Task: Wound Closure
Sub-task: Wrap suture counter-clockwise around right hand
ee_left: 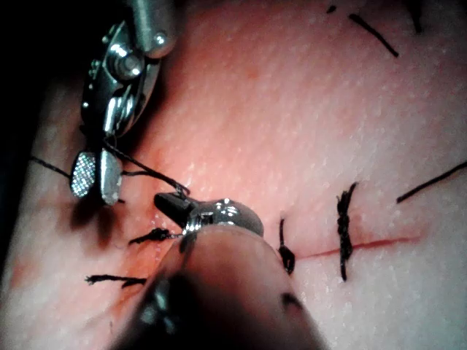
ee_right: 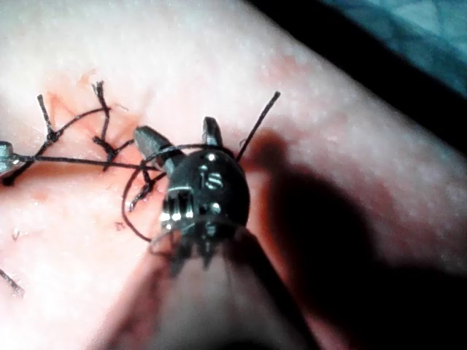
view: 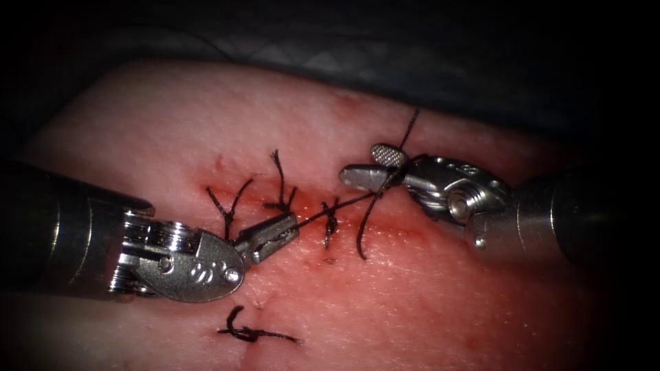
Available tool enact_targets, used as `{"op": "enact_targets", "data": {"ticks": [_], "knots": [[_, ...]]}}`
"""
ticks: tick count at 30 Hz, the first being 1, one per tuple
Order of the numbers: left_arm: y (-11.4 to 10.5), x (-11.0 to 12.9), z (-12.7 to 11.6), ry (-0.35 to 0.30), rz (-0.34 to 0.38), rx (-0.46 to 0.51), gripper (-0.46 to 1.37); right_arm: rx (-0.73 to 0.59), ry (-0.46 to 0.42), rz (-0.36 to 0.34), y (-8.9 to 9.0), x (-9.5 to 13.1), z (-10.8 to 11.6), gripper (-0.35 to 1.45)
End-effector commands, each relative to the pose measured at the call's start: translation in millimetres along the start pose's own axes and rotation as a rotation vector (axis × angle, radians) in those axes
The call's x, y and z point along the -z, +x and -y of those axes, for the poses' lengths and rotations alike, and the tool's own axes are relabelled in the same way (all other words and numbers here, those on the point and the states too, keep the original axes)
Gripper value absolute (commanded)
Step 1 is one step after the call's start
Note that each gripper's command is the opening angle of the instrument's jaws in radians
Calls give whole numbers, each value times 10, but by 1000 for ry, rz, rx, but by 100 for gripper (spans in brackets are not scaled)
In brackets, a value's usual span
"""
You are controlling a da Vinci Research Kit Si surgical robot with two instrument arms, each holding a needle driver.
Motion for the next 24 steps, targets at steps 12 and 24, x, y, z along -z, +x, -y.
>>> {"op": "enact_targets", "data": {"ticks": [12, 24], "knots": [[7, 1, 10, -81, -55, -57, -35, 62, 26, 18, -3, 0, 4, 89], [30, 2, 40, -123, -66, -86, -35, 253, 100, 60, -11, -1, 17, 89]]}}
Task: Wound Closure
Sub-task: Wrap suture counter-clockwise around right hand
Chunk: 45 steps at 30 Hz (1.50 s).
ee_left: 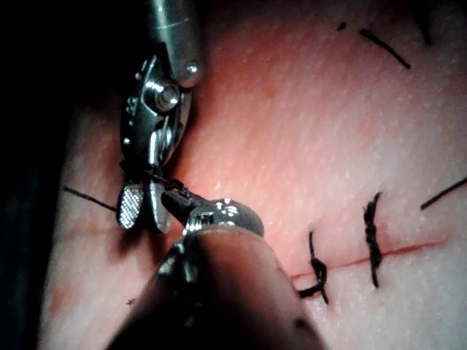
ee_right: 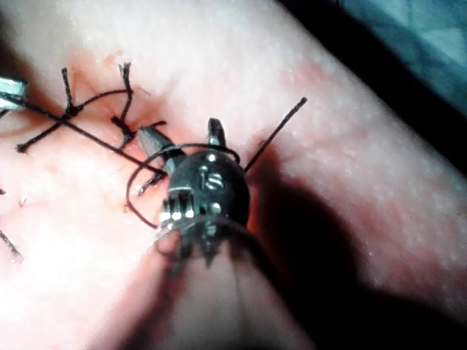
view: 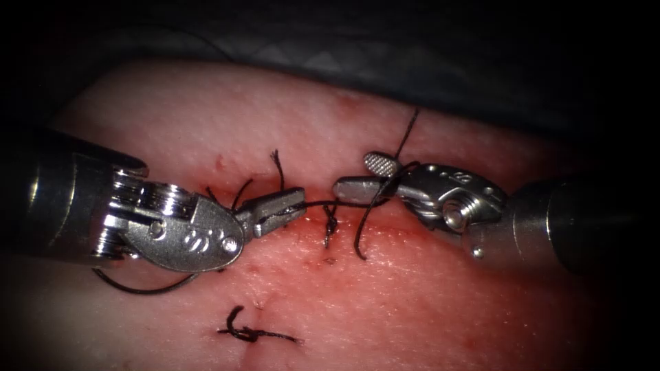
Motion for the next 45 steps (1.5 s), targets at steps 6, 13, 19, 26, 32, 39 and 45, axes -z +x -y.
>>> {"op": "enact_targets", "data": {"ticks": [6, 13, 19, 26, 32, 39, 45], "knots": [[11, -7, 9, -35, -17, -20, -35, 102, 75, 34, -2, 2, 5, 80], [25, -25, 27, -71, -37, -38, -35, 161, 175, 83, -3, -3, 22, 80], [27, -40, 35, -96, -46, -49, -35, 197, 231, 64, -3, -5, 30, 80], [18, -56, 50, -146, -51, -65, -35, 253, 315, 24, -2, 2, 38, 78], [4, -69, 54, -183, -51, -69, -35, 255, 346, -27, 8, 9, 45, 78], [-7, -80, 39, -214, -70, -69, -35, 265, 373, -79, 15, 13, 47, 78], [-9, -87, 30, -228, -82, -70, -35, 248, 402, -132, 24, 18, 49, 79]]}}
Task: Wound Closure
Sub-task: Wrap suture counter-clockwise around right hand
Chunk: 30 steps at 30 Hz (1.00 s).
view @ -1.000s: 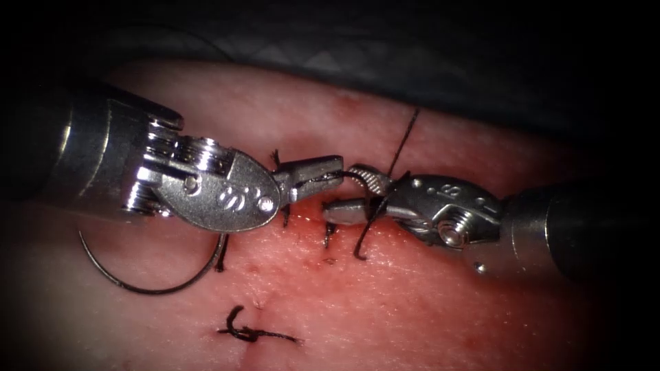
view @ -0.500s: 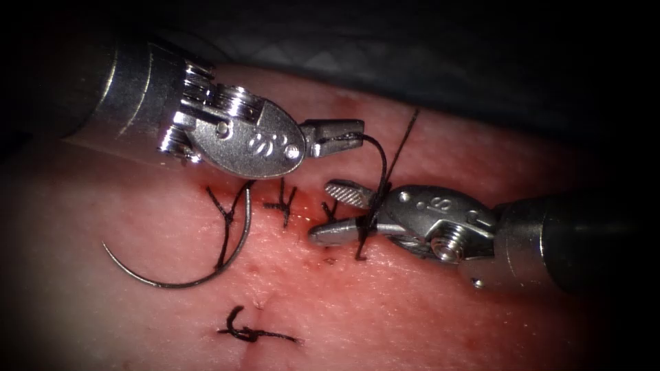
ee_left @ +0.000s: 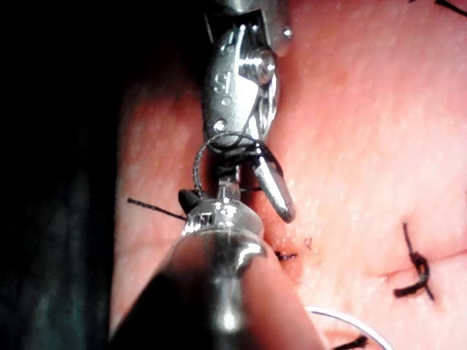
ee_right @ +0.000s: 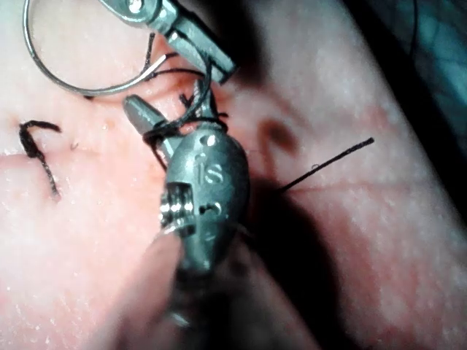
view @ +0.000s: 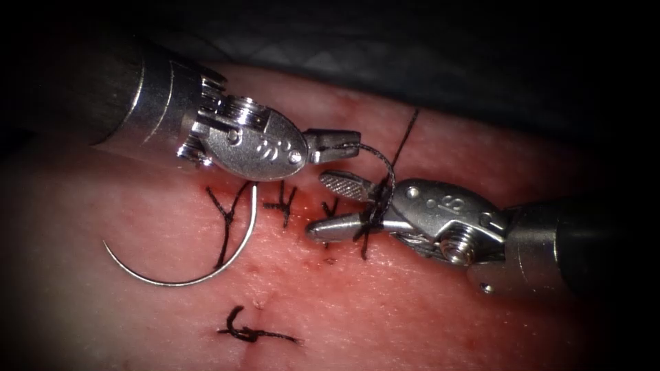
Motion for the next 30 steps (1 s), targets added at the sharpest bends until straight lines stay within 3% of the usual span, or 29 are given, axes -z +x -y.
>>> {"op": "enact_targets", "data": {"ticks": [1, 7, 20, 30], "knots": [[-1, 0, 0, -11, -3, 4, -35, -3, 6, -10, 1, 0, 1, 79], [-10, -6, -6, -28, 0, 4, -35, -11, 25, -68, 10, 4, 5, 79], [-13, -13, -12, -51, -21, -5, -35, -10, 43, -112, 15, 10, 9, 81], [-17, -15, -22, -63, -33, -14, -35, -29, 55, -257, 33, 20, 6, 81]]}}
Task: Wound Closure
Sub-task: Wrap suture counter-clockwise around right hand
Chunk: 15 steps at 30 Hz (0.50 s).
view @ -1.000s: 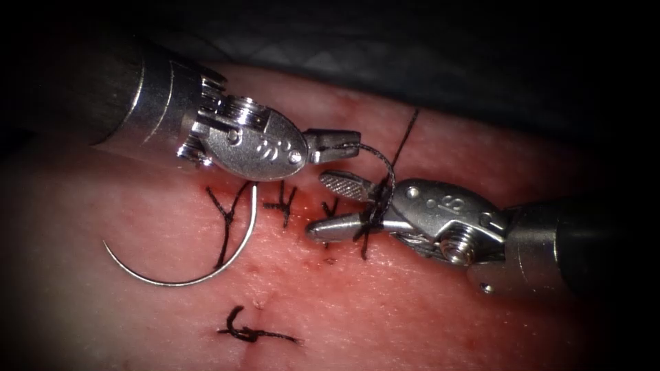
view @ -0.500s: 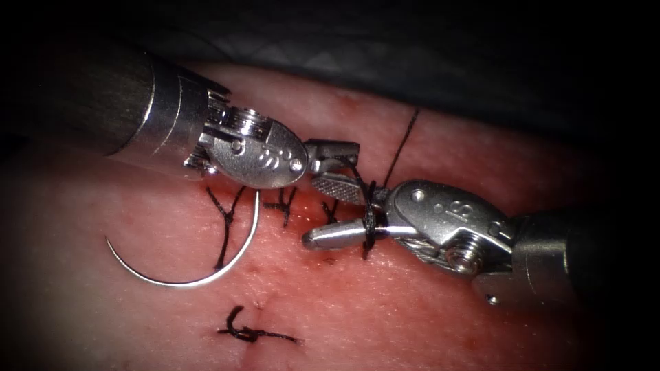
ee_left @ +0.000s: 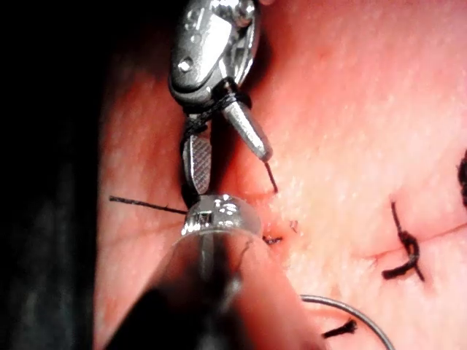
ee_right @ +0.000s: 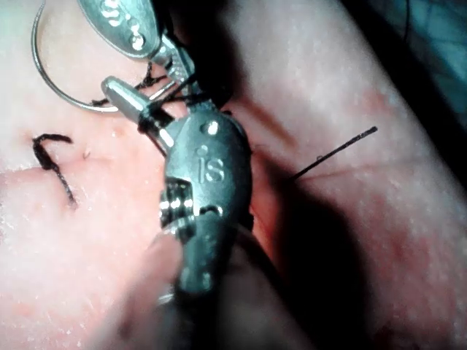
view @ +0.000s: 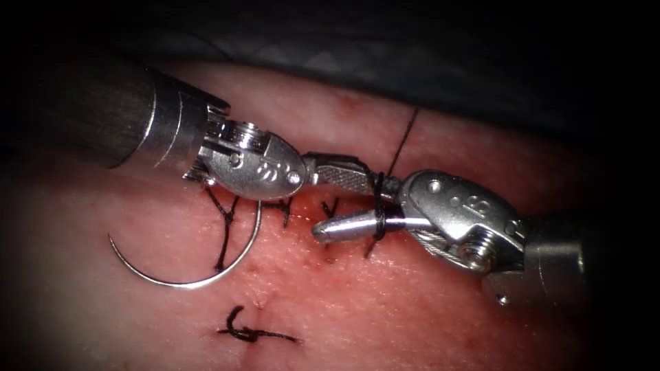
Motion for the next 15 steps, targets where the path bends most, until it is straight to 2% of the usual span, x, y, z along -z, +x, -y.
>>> {"op": "enact_targets", "data": {"ticks": [1, 8, 13, 15], "knots": [[0, 0, 0, -9, 0, -1, -35, -3, -1, -15, 0, 0, 1, 81], [3, 1, -4, -8, 0, 5, -35, -27, -66, -99, 6, 5, -11, 80], [7, 2, -10, -8, 0, 10, -35, -104, -164, -161, 6, 3, -20, 71], [8, 3, -12, -9, -1, 16, -35, -114, -193, -158, 3, 3, -22, 69]]}}
